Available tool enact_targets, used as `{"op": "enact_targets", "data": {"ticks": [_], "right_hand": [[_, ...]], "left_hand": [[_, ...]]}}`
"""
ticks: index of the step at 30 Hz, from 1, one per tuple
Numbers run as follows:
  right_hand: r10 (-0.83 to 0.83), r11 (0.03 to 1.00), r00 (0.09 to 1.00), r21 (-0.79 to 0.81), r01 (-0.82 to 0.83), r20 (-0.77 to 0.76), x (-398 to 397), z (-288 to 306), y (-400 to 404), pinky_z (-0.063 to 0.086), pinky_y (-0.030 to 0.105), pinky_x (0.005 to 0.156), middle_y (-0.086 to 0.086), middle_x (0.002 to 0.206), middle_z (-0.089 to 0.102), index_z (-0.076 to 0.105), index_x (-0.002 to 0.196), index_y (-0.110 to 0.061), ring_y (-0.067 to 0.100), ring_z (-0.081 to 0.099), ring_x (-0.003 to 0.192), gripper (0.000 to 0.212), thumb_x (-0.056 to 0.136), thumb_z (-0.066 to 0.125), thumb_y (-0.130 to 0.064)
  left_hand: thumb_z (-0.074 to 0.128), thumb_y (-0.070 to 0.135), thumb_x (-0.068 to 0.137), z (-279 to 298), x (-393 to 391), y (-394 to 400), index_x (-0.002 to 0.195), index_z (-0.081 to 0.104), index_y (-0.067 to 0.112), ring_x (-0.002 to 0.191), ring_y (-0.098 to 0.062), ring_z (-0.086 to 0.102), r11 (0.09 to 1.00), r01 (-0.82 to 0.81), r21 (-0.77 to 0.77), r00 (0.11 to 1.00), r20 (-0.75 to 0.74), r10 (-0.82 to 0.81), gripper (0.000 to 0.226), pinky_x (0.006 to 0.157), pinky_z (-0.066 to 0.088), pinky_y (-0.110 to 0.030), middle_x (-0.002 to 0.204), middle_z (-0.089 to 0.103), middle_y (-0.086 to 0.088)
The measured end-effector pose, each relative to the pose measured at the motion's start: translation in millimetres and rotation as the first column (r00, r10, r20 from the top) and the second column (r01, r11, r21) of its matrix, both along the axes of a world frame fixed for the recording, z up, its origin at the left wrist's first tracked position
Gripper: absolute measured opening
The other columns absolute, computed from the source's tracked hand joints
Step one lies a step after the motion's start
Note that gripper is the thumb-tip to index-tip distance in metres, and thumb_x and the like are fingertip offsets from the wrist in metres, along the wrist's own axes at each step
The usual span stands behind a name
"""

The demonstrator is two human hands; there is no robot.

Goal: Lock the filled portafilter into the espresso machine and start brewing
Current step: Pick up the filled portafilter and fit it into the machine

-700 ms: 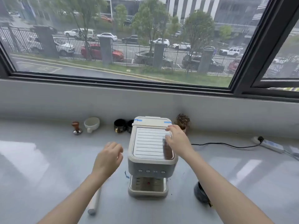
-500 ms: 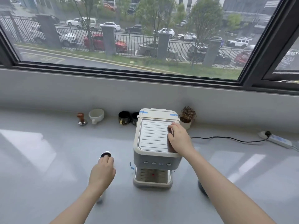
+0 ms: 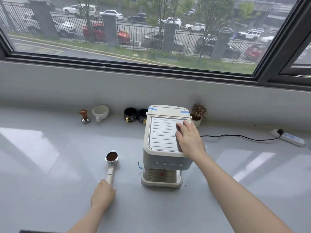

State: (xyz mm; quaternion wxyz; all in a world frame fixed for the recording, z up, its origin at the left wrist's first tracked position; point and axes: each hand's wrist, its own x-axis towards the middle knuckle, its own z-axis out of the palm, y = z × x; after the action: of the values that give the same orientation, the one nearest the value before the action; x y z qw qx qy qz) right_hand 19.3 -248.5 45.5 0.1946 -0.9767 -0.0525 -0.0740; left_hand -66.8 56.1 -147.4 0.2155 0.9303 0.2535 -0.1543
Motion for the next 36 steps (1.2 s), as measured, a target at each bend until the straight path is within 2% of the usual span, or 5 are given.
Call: {"op": "enact_targets", "data": {"ticks": [3,6,9,29,36], "right_hand": [[0.027,0.994,0.999,-0.101,-0.03,-0.029,-4,5,-2,-0.001,0.038,0.121,0.012,0.16,0.021,0.034,0.145,-0.009,0.03,0.01,0.149,0.047,0.102,0.026,-0.027],[0.043,0.995,0.998,-0.089,-0.046,-0.042,-5,6,-3,-0.009,0.038,0.121,0.009,0.16,0.02,0.034,0.142,-0.005,0.028,0.004,0.149,0.044,0.103,0.022,-0.022],[0.024,0.993,0.996,-0.109,-0.034,-0.09,-2,8,-2,-0.013,0.031,0.12,0.0,0.159,0.018,0.02,0.15,-0.013,0.019,0.0,0.15,0.052,0.102,0.015,-0.032],[-0.033,0.997,0.991,0.059,0.041,-0.126,2,-4,-6,0.007,0.034,0.12,-0.004,0.162,0.017,0.027,0.148,-0.028,0.021,-0.002,0.151,0.05,0.099,0.024,-0.041],[-0.069,0.991,0.986,0.105,0.086,-0.148,2,-4,-5,0.028,0.043,0.113,-0.008,0.16,0.02,0.03,0.143,-0.036,0.03,0.024,0.143,0.05,0.095,0.023,-0.047]], "left_hand": [[0.05,0.013,0.085,1,4,5,0.094,0.038,0.002,0.076,-0.033,0.054,0.978,-0.135,-0.162,0.99,0.008,0.138,0.019,0.062,0.041,-0.035,0.078,0.051,-0.008],[0.053,0.019,0.085,5,2,8,0.089,0.042,0.004,0.069,-0.032,0.054,0.982,-0.133,-0.136,0.987,0.073,0.144,0.019,0.055,0.039,-0.034,0.075,0.053,-0.009],[0.052,0.022,0.084,8,-10,7,0.081,0.043,0.009,0.062,-0.029,0.056,0.991,-0.091,-0.097,0.985,0.141,0.104,0.016,0.051,0.037,-0.03,0.07,0.057,-0.01],[0.056,0.027,0.074,62,-18,-91,0.068,0.053,0.023,0.055,-0.02,0.051,0.954,0.22,-0.201,0.942,0.296,-0.155,0.008,0.051,0.036,-0.031,0.061,0.063,-0.001],[0.058,0.026,0.075,75,2,-100,0.062,0.045,0.03,0.056,-0.019,0.05,0.951,0.241,-0.192,0.939,0.293,-0.178,0.019,0.049,0.033,-0.029,0.061,0.059,0.003]]}}
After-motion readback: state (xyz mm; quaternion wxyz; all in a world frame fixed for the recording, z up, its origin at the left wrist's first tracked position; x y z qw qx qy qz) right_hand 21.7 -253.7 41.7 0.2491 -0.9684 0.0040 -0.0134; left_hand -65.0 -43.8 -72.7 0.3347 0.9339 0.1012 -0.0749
